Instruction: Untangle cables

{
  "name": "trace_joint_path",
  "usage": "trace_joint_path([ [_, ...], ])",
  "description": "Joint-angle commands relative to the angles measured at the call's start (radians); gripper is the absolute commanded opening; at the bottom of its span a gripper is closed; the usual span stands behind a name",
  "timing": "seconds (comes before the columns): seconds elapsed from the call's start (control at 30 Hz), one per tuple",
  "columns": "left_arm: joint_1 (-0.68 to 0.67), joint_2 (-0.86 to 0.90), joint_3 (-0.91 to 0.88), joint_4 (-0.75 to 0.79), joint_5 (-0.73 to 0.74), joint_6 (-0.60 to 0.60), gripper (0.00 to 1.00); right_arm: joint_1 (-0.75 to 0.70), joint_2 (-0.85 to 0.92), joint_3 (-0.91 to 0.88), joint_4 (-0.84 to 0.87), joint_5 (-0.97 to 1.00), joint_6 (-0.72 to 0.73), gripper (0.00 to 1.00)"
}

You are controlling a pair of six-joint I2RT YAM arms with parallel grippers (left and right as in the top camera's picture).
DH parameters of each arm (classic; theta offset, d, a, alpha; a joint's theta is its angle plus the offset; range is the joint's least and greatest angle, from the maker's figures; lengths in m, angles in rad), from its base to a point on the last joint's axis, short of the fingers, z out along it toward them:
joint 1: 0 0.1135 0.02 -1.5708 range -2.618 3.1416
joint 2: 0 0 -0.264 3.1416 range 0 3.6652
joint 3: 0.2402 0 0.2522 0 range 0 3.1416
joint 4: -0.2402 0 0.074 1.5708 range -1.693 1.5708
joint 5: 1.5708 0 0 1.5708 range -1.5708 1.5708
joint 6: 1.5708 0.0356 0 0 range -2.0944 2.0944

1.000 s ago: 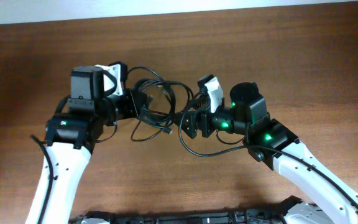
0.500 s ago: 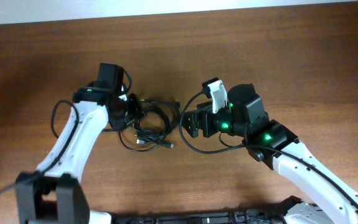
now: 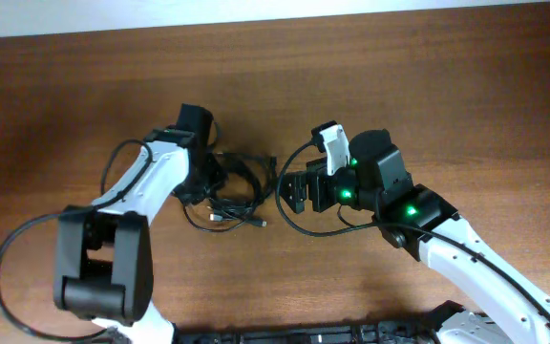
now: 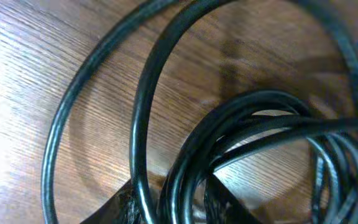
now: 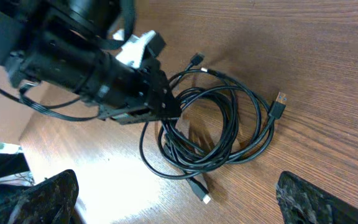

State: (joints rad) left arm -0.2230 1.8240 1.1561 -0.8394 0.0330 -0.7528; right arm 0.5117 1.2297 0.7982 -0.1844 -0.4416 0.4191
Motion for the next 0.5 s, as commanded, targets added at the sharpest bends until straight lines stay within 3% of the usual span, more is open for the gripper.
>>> trace_joint_path([
  [0.0, -0.003, 0.046, 0.000, 0.016, -0.013, -0.002, 0.13, -0.003, 0.003, -0.002, 0.000, 0.010, -0.003, 0.99],
  [0.07, -0.003, 0.074, 0.000, 0.020, -0.015, -0.002, 0.00, -0.003, 0.003, -0.002, -0.003, 0.010, -0.003, 0.99],
  [0.2, -0.002, 0.067, 0.009, 0.021, -0.015, -0.002, 0.00, -0.003, 0.003, -0.002, -0.010, 0.009, -0.039, 0.99],
  [0.33, 0.010, -0.096, 0.195, -0.074, 0.031, -0.013, 0.00, -0.002, 0.004, -0.002, -0.037, -0.010, -0.067, 0.99],
  [0.43, 0.009, -0.223, 0.198, -0.074, 0.077, -0.115, 0.00, -0.002, 0.016, -0.002, -0.037, -0.089, 0.010, 0.99],
  [0.47, 0.009, -0.254, 0.198, -0.074, 0.102, -0.123, 0.00, -0.002, 0.034, -0.002, -0.037, -0.083, 0.124, 0.99],
])
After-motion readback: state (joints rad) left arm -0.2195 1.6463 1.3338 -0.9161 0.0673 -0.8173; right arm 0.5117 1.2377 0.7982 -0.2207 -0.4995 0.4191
